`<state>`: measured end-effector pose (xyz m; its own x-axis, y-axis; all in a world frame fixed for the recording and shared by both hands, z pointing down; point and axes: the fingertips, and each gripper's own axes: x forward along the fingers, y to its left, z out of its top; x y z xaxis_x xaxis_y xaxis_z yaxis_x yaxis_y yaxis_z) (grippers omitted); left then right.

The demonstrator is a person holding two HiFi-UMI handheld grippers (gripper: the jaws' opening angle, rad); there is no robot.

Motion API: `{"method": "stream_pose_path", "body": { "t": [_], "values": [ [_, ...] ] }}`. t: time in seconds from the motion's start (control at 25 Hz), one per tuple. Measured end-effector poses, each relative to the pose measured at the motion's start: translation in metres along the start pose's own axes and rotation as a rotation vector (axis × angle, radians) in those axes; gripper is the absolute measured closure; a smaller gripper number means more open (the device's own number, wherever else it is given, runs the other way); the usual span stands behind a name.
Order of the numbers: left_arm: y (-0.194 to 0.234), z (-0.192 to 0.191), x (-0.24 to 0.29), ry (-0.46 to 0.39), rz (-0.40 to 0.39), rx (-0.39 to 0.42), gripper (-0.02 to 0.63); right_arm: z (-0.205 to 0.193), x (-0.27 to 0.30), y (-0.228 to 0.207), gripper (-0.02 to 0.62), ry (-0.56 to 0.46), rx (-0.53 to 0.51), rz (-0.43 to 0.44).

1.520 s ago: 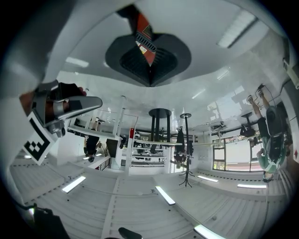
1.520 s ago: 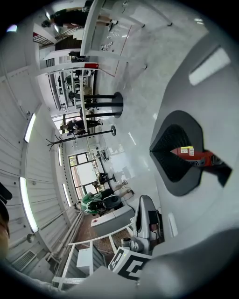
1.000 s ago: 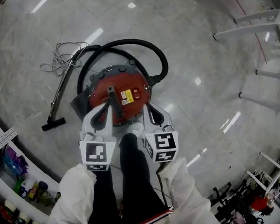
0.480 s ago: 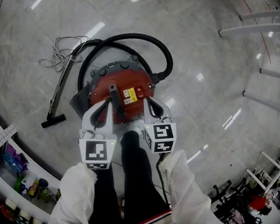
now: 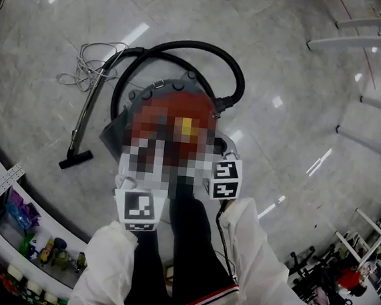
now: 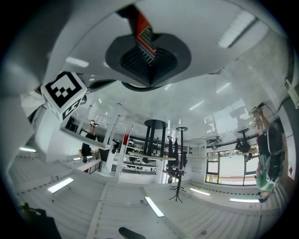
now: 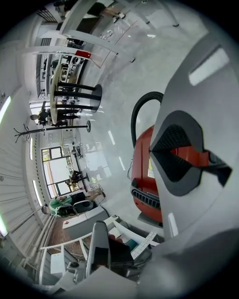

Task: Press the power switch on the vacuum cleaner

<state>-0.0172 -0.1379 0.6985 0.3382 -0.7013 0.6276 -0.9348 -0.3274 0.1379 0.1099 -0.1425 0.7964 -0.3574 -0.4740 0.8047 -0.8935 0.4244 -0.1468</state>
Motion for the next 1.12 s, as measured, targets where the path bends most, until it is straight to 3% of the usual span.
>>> {"method": "stream_pose_path", "body": {
  "t": [0.6,1.12],
  "values": [
    [0.008,0.002,0.0,-0.005,0.013,-0.009,0.606,-0.02,0.019,0.001,0.595,0.069,-0.023,0.0],
    [0.002,0.0,0.003,-0.001,-0.001,-0.014,0.606,-0.024,0.02,-0.001,0.594,0.067,-0.021,0.008]
  ]
}}
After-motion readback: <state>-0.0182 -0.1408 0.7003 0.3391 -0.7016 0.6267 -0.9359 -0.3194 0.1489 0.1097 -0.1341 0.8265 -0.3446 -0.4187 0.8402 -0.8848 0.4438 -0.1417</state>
